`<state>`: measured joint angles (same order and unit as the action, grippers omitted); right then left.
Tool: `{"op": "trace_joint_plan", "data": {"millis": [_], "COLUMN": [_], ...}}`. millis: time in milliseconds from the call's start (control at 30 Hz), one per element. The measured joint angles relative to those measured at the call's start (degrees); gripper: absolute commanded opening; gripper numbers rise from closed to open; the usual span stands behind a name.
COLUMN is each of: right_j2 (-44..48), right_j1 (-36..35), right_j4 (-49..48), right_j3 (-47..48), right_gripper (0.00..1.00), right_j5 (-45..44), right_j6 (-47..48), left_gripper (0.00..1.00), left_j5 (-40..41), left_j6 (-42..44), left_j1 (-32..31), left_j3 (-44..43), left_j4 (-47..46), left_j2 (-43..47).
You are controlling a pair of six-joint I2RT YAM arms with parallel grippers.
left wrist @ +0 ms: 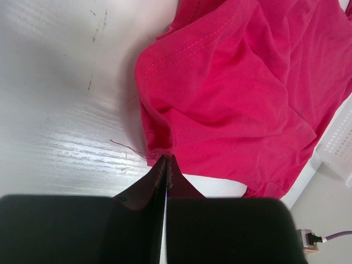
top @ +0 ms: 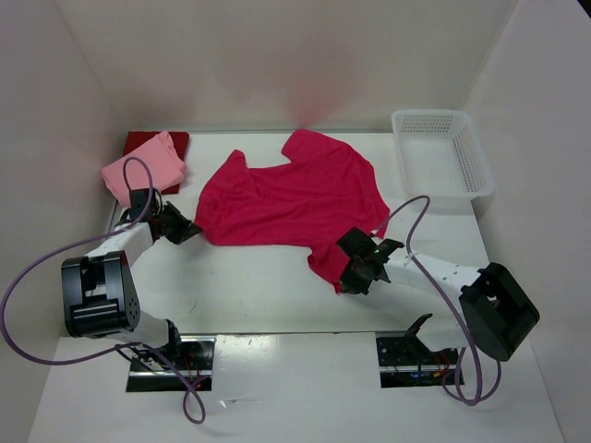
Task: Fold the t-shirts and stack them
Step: Flatten out the tshirt
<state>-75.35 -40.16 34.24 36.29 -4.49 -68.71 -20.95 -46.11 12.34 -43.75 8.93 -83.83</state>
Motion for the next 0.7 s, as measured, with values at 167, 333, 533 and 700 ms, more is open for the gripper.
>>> {"op": "trace_joint_plan", "data": {"millis": [167,333,533,700], "right_j2": [-1.7,2.6,6.0,-2.2], "right_j1": [0.0,0.4,3.1,3.2], "right_j4": [0.8,4.3,2.6,-0.9], "right_j3": [1.9,5.0,4.8,3.7], "right_gripper": [0.00,0.00,0.02,0.02], "right_j5": [-1.0,-2.6,-2.7,-2.1], "right_j6": [1.1,2.8,4.1,5.9], "left_gripper": [0.00,0.00,0.00,0.00], "left_j5": [0.0,0.1,0.5,0.9], "left_j6": [-0.1,0.1,1.0,1.1], "left_j1": [0.0,0.0,0.0,0.0], "left_j3": [0.4,0.6,0.7,0.7], "left_j4": [0.0,0.3,0.6,1.0], "left_j2": [0.0,0.6,1.0,1.0]}}
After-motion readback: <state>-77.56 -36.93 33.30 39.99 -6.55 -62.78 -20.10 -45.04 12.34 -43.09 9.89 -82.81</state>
